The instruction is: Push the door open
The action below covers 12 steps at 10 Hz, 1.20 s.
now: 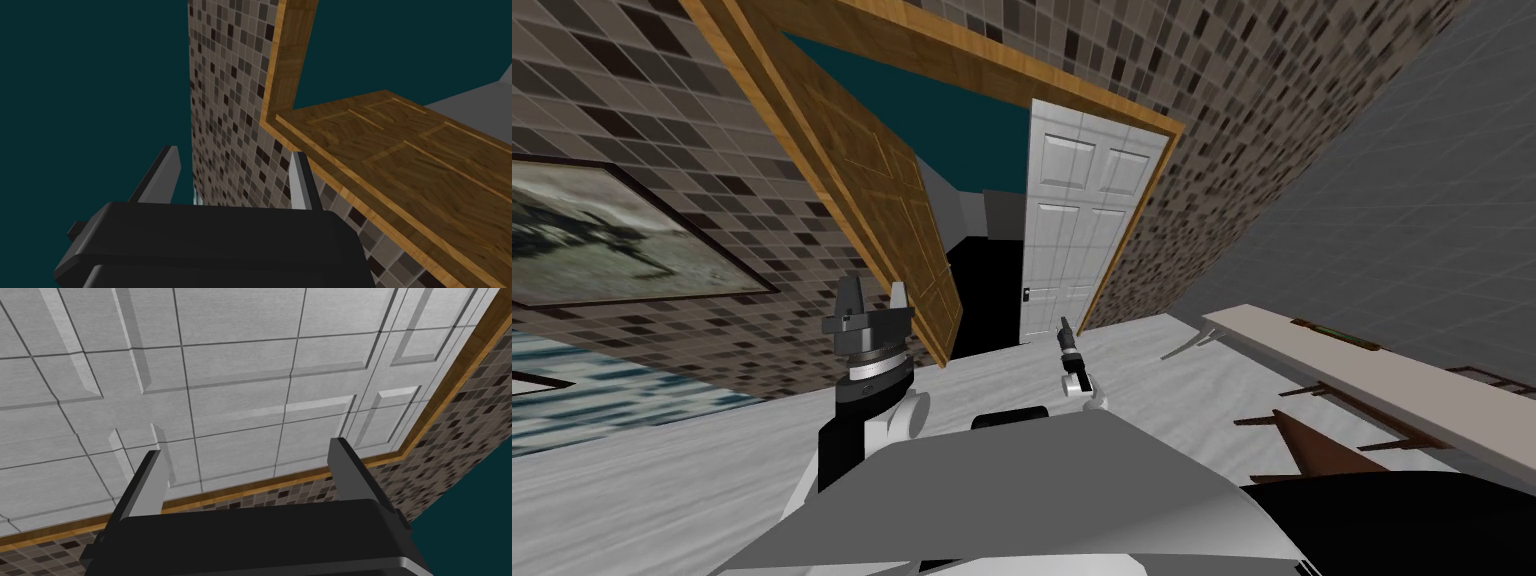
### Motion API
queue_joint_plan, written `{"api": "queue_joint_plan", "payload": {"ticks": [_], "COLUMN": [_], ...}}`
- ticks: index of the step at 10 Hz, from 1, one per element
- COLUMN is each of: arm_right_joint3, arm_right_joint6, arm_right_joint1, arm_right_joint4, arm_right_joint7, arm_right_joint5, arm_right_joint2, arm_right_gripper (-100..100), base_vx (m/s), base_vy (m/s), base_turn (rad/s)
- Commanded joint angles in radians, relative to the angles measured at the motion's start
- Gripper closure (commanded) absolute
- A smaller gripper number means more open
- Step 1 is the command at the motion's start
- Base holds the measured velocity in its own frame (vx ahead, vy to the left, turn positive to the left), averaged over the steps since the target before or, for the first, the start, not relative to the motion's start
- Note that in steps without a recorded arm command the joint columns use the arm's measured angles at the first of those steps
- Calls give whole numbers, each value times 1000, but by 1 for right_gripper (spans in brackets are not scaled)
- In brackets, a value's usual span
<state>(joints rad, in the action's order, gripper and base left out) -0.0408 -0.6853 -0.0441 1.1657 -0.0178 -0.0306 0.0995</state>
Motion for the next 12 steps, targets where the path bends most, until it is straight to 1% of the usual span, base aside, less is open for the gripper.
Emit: {"api": "queue_joint_plan", "payload": {"ticks": [1,2,5,10,11,12], "arm_right_joint3": [-4,-4,-12,-23,-23,-25], "arm_right_joint6": [-14,-14,-35,-69,-69,-76], "arm_right_joint1": [23,23,63,126,126,138], "arm_right_joint4": [-50,-60,-154,-300,-300,-328], "arm_right_joint7": [-5,-5,-13,-26,-26,-29], "arm_right_joint5": [4,4,10,19,19,21], "arm_right_joint2": [0,0,-1,-3,-3,-3], "arm_right_gripper": [-100,-100,-100,-100,-100,-100], "base_vx": [98,64,73,107,69,50], "base_vy": [1,-2,-8,-10,-21,-17], "base_turn": [71,21,69,75,26,38]}}
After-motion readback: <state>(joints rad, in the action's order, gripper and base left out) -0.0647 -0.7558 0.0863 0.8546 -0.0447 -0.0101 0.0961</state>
